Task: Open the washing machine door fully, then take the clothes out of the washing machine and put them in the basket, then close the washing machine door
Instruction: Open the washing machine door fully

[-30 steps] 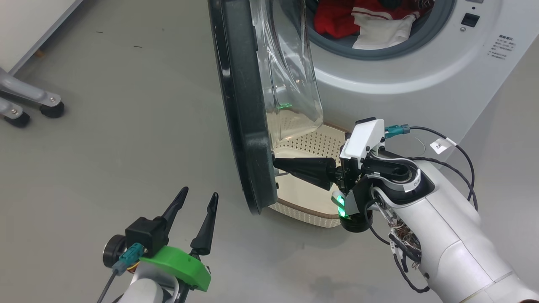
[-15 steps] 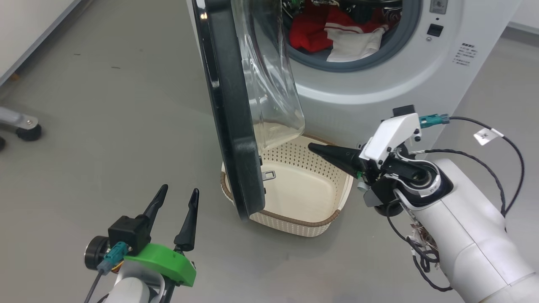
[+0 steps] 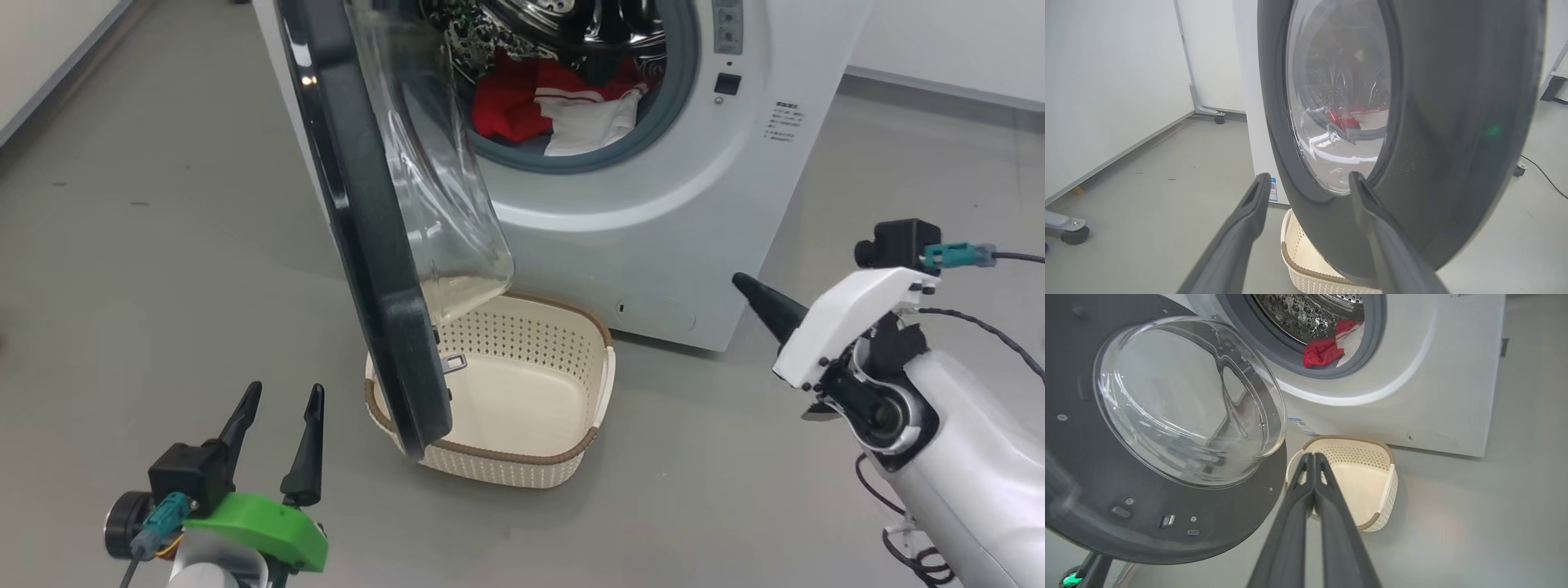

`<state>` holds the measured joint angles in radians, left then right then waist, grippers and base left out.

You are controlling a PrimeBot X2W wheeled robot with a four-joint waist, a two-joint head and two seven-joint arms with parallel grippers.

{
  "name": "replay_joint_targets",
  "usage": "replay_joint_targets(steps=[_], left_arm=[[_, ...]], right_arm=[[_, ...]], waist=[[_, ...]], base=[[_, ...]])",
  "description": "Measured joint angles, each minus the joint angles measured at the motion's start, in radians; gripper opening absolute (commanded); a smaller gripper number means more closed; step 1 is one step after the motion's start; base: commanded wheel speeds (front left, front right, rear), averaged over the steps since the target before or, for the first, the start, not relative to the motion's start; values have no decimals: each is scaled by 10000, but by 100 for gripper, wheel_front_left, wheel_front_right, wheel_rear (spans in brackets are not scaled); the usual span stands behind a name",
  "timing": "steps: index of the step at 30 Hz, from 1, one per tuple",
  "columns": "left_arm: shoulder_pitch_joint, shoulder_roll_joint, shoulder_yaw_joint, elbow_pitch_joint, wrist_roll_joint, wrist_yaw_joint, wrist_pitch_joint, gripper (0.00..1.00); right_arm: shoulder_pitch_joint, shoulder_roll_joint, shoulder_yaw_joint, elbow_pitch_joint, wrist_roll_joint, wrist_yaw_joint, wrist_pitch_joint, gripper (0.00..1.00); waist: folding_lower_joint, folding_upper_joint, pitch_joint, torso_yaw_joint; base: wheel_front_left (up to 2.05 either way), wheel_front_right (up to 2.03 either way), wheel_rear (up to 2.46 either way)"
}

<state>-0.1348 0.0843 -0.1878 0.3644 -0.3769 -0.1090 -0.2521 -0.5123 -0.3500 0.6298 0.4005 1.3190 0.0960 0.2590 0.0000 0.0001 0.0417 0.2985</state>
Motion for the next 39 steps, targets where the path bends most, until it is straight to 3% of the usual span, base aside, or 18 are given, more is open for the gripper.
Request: replay_joint_targets(steps=[4, 10, 16, 22, 31, 38, 39], left_arm=[[221, 63, 121, -12, 0, -2, 0, 100], [488, 134, 341, -104, 0, 21, 0, 100], [619, 125, 497, -184, -2, 73, 0, 100], [699, 107, 602, -343, -10, 73, 0, 100], [728, 46, 629, -385, -10, 73, 0, 100], [732, 29, 704, -428, -10, 73, 0, 100], [732, 21, 729, -445, -10, 71, 0, 100]], right_arm=[[456, -566, 184, -284, -1298, 27, -1185, 0], [1435, -679, 159, -681, -2144, -67, -2738, 0], [1932, -1168, 261, -1133, -3402, -491, -3979, 0], [2713, -1252, 84, -1356, -3716, -1204, -4949, 0], [3752, -1198, -562, -1666, -4115, -1969, -5085, 0], [4487, -934, -1185, -2015, -4707, -2123, -5110, 0], [4561, -861, -1340, -2121, -4832, -2127, -5110, 25]], waist=[[0, 0, -207, -331], [0, 0, -459, -767], [0, 0, -595, -1139], [0, 0, -616, -1388], [0, 0, -497, -1455], [0, 0, -436, -1465], [0, 0, -426, -1468]], base=[[0, 0, 0], [0, 0, 0], [0, 0, 0], [0, 0, 0], [0, 0, 0], [0, 0, 0], [0, 0, 0]])
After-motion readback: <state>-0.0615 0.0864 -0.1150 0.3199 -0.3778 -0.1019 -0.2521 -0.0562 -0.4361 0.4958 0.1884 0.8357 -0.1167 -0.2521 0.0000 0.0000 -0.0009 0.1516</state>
